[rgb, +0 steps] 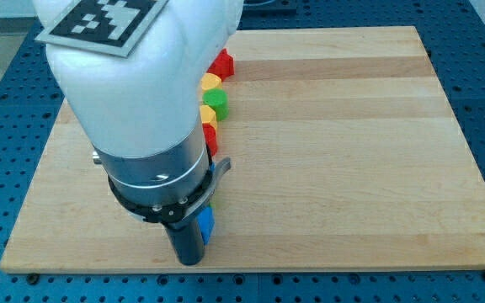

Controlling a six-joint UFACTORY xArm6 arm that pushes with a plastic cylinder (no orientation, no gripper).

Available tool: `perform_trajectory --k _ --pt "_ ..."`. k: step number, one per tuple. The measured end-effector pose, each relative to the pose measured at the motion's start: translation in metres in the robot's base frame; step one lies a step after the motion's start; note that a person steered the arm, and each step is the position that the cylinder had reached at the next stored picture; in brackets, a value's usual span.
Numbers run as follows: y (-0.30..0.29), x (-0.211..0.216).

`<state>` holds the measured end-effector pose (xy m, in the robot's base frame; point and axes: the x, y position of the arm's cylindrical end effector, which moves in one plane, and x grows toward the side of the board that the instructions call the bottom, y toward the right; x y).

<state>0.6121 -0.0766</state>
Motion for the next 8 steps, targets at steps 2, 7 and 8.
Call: perform_trajectory --k 2,7,8 --pt "0.0 -0.01" --pt "0.0 -0.036" --pt "0.0 -0.039"
